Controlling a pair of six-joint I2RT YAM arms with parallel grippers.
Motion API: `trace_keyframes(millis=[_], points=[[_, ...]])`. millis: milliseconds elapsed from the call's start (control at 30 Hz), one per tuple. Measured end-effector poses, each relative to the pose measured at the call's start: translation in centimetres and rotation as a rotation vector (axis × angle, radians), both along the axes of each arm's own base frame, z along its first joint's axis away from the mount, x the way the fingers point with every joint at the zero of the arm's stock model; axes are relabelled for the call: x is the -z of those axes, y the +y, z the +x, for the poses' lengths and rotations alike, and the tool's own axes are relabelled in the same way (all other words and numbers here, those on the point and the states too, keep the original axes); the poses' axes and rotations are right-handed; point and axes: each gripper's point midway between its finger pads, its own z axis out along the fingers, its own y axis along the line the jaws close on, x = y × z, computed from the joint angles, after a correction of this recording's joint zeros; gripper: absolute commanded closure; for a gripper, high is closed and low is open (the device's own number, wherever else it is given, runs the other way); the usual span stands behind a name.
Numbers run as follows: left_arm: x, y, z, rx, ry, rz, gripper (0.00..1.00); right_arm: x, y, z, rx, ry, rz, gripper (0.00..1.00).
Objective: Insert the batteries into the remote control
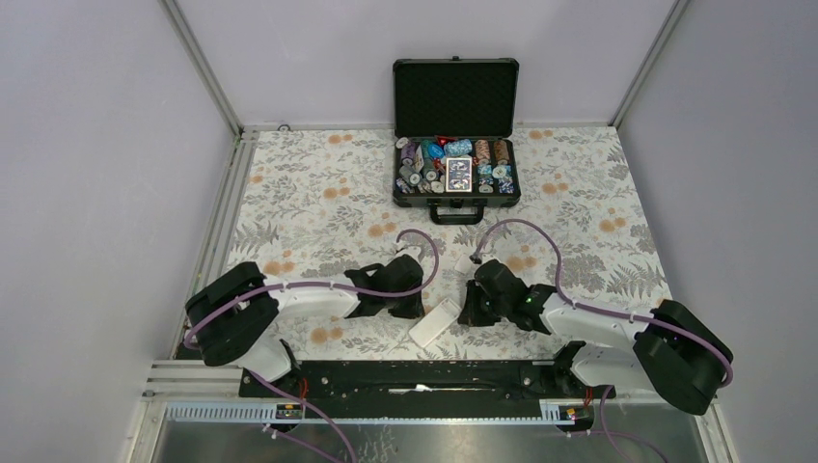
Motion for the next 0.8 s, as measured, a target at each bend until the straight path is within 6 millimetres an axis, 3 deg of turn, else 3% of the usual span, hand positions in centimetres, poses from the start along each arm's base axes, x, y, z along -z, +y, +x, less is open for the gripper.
trace_keyframes(millis=[800], points=[[-0.1, 0.4, -3.6, 0.092, 0.066, -0.02, 0.99, -0.4, 1.8, 1.7, -0.012, -0.003, -0.015, 0.96]])
